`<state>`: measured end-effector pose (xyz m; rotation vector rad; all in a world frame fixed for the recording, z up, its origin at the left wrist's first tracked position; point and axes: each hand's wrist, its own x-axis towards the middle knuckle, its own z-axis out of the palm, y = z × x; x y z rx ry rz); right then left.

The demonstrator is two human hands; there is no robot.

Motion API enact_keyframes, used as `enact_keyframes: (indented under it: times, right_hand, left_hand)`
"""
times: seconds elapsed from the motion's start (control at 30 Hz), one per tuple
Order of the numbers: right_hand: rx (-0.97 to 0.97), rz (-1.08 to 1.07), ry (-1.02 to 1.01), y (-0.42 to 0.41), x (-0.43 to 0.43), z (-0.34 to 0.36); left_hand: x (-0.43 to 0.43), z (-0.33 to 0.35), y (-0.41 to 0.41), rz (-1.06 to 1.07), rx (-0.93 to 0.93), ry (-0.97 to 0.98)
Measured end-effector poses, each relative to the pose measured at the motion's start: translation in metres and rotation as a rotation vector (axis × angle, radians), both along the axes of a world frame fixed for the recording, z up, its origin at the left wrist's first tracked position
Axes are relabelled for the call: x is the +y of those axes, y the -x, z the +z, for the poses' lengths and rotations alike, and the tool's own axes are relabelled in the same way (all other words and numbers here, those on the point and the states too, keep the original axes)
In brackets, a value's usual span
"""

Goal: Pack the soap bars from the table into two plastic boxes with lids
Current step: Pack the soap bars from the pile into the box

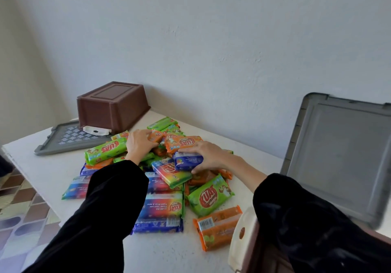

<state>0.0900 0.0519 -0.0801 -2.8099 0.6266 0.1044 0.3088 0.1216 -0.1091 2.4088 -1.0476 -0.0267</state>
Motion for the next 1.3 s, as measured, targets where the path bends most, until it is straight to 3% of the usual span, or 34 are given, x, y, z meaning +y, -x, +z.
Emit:
enact_keyframes:
  times: [0.27,0.47,0.67,0.9,1.13,1.3]
  right_hand:
    - [-0.248,-0.210,0.041,0.019,0.014,0.037]
    - [-0.284,-0.350,0.083,0.077,0.036,0.080]
    - [-0.206,-0.531,0.077,0.173,0.088,0.097]
    - [-0.032,-0.734,-0.024,0.264,0.148,0.085]
    - [0.134,-0.880,0.013,0.306,0.164,0.037]
    - [0.241,-0.949,0.138,0.309,0.161,0.001]
  left_hand:
    - [0.019,0.049,0.026,-0.114,-0.092,0.101]
    - [0.033,0.105,0.083,-0.415,-0.078,0.092]
    - [0.063,0.132,0.186,-0.827,-0.023,0.028]
    - [0.096,0.117,0.277,-1.133,-0.033,-0.146]
    - [0.082,0.068,0.335,-1.313,-0.104,-0.333]
    - [0.067,0.029,0.353,-1.322,-0.287,-0.333]
